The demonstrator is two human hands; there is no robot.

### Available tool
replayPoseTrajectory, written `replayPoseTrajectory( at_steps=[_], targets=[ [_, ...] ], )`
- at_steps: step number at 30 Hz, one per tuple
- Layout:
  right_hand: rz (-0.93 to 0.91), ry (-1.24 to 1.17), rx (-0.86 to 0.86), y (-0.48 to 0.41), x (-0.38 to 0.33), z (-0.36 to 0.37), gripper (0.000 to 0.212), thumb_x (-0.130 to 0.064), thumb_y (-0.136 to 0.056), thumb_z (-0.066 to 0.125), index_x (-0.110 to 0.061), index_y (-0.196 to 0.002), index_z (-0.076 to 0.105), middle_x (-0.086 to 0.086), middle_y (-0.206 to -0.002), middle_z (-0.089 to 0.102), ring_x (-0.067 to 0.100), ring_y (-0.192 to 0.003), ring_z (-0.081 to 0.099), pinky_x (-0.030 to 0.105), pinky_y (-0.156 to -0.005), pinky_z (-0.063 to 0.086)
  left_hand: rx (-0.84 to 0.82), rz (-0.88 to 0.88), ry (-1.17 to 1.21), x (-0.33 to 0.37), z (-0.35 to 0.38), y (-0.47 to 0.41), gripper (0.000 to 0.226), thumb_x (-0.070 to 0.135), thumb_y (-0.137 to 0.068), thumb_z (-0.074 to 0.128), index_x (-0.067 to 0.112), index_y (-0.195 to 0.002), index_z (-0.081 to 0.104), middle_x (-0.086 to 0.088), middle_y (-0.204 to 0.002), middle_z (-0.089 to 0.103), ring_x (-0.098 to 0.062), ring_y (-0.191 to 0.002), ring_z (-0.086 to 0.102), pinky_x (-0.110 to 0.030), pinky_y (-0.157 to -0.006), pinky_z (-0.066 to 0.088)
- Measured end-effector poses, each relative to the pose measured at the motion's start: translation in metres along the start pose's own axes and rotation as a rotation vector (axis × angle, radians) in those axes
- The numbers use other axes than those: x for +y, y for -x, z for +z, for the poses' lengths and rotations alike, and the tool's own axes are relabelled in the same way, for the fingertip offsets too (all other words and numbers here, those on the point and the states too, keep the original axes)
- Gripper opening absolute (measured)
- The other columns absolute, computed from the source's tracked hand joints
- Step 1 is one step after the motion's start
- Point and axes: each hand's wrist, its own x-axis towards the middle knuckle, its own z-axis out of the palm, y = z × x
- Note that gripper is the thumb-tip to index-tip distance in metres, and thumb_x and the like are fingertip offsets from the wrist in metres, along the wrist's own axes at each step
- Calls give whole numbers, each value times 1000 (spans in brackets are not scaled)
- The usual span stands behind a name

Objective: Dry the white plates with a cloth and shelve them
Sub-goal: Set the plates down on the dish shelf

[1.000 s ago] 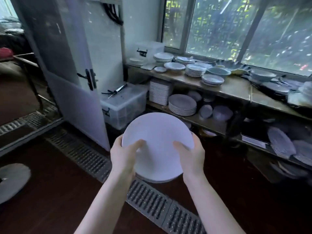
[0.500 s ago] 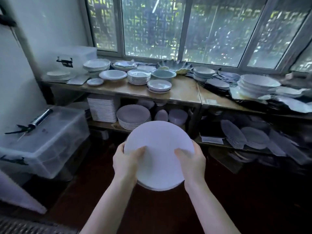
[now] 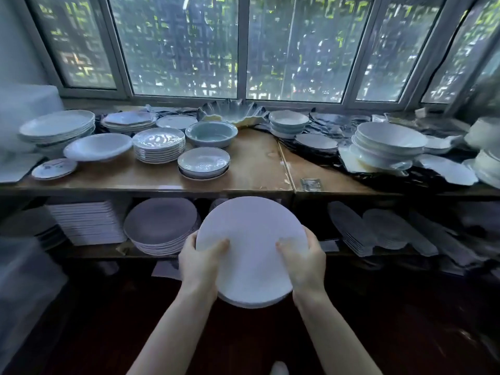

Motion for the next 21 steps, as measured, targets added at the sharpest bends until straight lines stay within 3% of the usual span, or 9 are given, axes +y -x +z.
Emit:
replayPoseTrajectory(
  at_steps=[5, 11, 13, 17, 21],
  targets=[
    [-26, 14, -21, -126, -1, 12, 42, -9, -80, 72, -23, -119, 63, -7, -105, 69, 16, -99, 65, 47, -89, 54, 21, -13, -11, 2, 92, -82, 38, 6, -82, 78, 14, -117, 64, -3, -101, 71, -28, -94, 68, -42, -80, 57],
    [-34, 74, -26, -265, 0, 27, 49, -13, -77, 75, -24, -123, 61, -6, -106, 69, 15, -96, 65, 36, -84, 55, 56, -68, -19, 7, 188, -173, 35, 5, -79, 80, 19, -109, 67, -5, -107, 72, -28, -98, 69, -48, -90, 58],
    [-30, 104, -24, -302, 5, 35, 50, -14, -77, 75, -25, -123, 61, -7, -105, 69, 15, -95, 65, 36, -84, 55, 71, -91, -23, 6, 211, -202, 37, 5, -78, 80, 17, -111, 68, -7, -107, 72, -29, -96, 70, -47, -87, 58],
    [16, 127, -28, -372, 22, 57, 50, -15, -78, 76, -26, -124, 60, -9, -107, 68, 15, -98, 65, 37, -86, 54, 83, -124, -24, -4, 250, -267, 38, 4, -79, 79, 15, -113, 66, -5, -105, 72, -19, -81, 66, -29, -63, 52],
    [57, 127, -31, -440, 44, 87, 46, -12, -77, 73, -31, -118, 61, -17, -101, 66, 9, -96, 64, 32, -81, 53, 88, -168, -47, -20, 285, -339, 43, 4, -79, 80, 14, -118, 63, -7, -110, 69, -25, -90, 65, -32, -69, 52]
  ],
)
